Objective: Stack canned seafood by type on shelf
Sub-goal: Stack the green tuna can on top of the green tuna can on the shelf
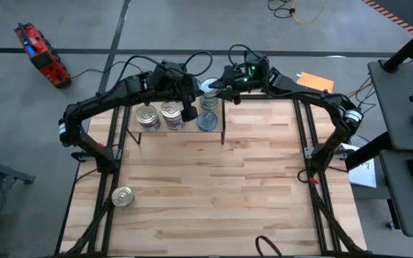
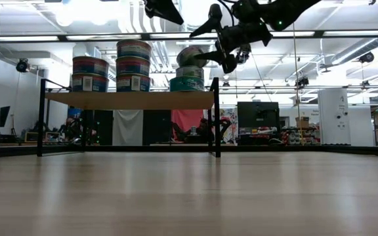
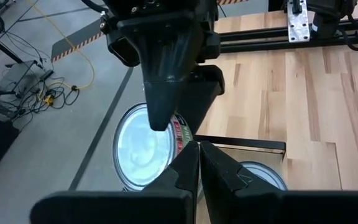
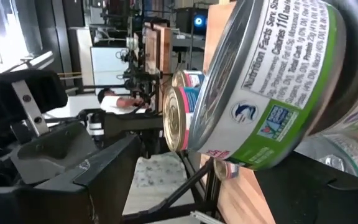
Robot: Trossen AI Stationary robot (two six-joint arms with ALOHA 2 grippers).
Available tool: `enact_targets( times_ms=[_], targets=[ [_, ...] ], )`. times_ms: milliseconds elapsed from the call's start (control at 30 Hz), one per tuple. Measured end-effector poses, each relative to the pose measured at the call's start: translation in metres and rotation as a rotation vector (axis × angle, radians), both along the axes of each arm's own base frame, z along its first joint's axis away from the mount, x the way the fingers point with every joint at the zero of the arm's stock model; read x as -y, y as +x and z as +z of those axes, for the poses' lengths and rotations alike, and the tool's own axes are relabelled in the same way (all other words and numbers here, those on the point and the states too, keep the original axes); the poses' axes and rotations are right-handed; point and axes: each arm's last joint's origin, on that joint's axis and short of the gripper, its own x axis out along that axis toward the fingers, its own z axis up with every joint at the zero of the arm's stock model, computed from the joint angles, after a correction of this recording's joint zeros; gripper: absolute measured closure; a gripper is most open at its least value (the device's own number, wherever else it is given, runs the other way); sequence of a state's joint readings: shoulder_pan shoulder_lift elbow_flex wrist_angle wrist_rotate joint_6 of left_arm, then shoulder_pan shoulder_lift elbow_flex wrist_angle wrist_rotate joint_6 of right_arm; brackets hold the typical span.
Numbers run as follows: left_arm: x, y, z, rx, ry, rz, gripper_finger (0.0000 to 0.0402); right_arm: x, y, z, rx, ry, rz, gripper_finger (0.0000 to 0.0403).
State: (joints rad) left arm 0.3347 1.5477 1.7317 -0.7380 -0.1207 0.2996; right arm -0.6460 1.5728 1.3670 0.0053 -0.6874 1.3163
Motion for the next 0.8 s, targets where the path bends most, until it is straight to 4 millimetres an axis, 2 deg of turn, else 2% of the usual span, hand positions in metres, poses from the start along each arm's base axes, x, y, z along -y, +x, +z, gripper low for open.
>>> enact_targets(
  times_ms=[500, 800],
  targets=[
    [0.0001, -0.0003, -0.0001, -0.002, -0.002, 0.0, 0.0401, 0.003, 0.0026, -0.0052, -0.007, -0.001, -0.002, 0.0088],
    [0.0, -0.0004, 0.0002, -0.001, 0.001, -0.001, 0.0402, 0.0063, 0.0054, -0.0071, 0.007, -0.004, -0.023, 0.0094]
  ],
)
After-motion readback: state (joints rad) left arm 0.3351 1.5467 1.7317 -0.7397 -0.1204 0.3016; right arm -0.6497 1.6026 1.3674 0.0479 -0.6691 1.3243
